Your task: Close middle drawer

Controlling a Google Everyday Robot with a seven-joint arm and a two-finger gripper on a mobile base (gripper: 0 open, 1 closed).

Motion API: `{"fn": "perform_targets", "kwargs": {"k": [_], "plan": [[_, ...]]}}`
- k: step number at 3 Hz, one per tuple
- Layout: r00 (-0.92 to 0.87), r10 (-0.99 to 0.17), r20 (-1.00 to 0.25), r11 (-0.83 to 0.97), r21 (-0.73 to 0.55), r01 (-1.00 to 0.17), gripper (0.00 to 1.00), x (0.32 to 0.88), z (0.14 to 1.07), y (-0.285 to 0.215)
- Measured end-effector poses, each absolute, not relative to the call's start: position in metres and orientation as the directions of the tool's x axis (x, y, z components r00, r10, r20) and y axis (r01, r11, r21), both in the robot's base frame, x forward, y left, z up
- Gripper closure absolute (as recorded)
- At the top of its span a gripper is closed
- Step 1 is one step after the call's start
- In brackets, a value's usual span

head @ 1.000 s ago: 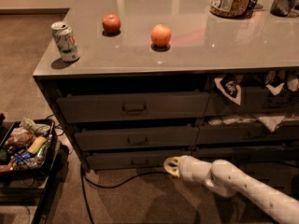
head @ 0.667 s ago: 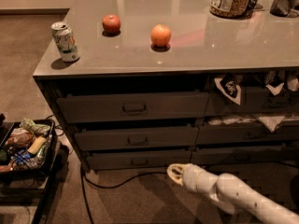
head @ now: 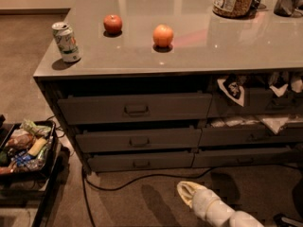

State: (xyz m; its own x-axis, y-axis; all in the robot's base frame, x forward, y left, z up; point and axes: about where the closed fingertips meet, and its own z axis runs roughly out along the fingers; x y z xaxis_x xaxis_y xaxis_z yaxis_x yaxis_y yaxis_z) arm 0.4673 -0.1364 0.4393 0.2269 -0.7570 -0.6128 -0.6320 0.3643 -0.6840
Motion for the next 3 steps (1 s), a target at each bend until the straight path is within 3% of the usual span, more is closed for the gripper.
{"fn": "perform_targets", "kwargs": {"k": [2, 3], "plan": [[0.201, -0.763, -0.615, 0.388, -0.684, -0.618, 1.00, 0.4605, 0.4409, -0.1501], [0.201, -0.763, -0.615, 0.388, -0.684, -0.618, 0.81, 0.4605, 0.4409, -0.1501]]}}
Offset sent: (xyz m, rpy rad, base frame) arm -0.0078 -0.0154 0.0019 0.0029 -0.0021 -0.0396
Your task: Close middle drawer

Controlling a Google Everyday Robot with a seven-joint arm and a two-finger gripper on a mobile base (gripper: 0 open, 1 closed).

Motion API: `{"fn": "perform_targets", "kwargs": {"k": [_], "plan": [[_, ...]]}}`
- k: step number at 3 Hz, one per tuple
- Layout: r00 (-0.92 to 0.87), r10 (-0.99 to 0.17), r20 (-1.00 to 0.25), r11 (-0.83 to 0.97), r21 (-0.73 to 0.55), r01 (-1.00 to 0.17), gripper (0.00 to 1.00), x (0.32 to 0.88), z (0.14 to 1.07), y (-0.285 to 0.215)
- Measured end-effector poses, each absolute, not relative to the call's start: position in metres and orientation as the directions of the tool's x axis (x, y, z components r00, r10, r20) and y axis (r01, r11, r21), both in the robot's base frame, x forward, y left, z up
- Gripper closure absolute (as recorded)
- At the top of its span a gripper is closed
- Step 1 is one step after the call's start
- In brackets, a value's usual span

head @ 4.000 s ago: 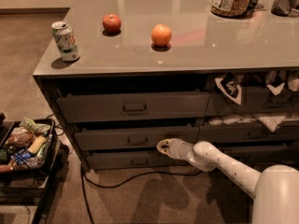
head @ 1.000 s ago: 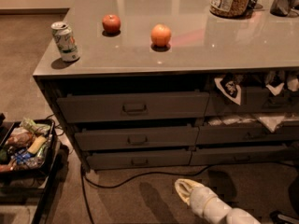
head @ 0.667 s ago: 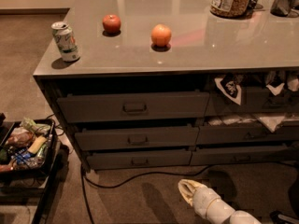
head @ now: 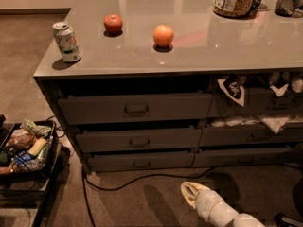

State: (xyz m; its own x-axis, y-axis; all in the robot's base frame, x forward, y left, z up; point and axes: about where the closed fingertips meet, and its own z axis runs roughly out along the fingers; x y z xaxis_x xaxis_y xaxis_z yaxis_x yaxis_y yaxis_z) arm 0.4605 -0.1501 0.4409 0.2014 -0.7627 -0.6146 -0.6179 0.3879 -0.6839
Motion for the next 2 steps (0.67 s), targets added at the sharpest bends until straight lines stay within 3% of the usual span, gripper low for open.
{"fn": "perform_targets", "kwargs": {"k": [2], "plan": [[0.202, -0.763, -0.615, 0.388, -0.684, -0.618, 0.35, 0.4606, 0.4409, -0.1500]]}}
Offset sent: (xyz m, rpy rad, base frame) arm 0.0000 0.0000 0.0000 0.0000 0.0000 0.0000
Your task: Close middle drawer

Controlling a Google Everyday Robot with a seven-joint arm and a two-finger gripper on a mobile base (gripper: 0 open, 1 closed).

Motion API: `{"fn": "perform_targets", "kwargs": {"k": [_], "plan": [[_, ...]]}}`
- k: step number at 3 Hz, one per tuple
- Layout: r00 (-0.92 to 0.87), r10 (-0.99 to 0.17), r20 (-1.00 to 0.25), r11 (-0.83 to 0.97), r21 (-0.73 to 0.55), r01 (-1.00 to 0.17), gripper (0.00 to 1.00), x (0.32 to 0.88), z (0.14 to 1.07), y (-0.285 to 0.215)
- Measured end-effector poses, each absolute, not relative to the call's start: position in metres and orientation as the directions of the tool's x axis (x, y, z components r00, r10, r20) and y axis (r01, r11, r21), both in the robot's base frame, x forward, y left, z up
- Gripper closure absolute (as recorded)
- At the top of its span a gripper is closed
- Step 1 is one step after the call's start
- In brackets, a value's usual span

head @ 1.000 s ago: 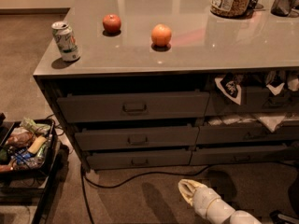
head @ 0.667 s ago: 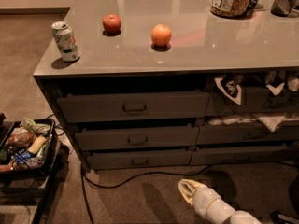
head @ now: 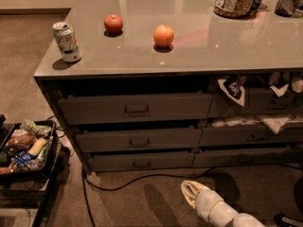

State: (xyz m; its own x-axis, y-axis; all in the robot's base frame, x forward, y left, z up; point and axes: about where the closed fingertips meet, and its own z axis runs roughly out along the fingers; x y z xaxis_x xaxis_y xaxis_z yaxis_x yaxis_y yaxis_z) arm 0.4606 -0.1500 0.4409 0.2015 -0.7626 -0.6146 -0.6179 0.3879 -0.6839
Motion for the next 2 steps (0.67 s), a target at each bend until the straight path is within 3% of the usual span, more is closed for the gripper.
{"fn": "perform_targets", "kwargs": {"k": [1, 2], "plan": [[0.202, -0.763, -0.615, 0.388, -0.684, -0.618, 0.13, 0.4606, 0.4409, -0.1500], [0.202, -0.763, -0.615, 0.388, -0.684, -0.618, 0.00, 0.4606, 0.4409, -0.1500]]}}
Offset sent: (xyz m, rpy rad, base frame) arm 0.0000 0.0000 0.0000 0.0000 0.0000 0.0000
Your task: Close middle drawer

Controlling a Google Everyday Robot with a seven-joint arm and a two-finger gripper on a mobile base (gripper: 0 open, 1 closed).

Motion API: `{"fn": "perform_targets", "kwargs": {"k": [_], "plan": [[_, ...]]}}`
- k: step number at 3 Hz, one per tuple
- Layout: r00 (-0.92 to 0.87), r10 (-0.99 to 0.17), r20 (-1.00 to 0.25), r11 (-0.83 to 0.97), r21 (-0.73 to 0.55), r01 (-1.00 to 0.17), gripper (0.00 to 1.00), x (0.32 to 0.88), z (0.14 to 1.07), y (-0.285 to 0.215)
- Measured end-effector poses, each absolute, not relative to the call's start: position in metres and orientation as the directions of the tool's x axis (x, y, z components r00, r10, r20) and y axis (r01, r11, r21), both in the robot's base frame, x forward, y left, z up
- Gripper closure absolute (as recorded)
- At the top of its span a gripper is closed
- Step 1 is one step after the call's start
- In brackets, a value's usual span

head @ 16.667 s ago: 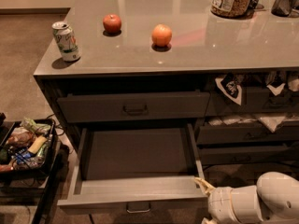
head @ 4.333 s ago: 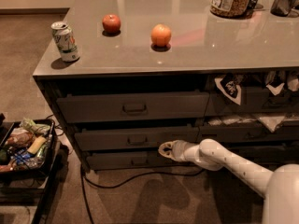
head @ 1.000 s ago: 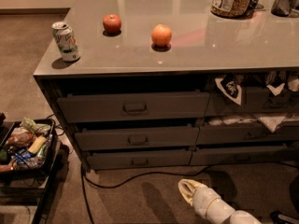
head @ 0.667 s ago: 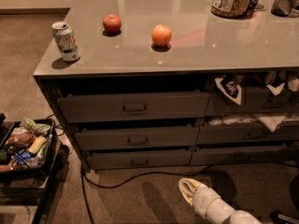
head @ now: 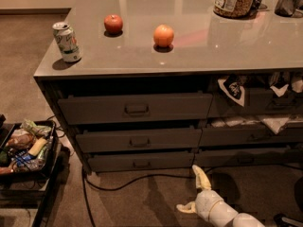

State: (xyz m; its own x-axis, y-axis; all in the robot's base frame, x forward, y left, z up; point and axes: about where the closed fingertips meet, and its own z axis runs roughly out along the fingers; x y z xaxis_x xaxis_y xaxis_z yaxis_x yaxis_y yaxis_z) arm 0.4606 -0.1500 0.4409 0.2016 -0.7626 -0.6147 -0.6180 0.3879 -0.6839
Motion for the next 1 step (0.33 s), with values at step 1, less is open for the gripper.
{"fn": "perform_targets", "kwargs": {"k": [1], "plan": [[0.202, -0.763, -0.615, 0.388, -0.684, -0.618, 0.00, 0.4606, 0.4409, -0.1500]]}}
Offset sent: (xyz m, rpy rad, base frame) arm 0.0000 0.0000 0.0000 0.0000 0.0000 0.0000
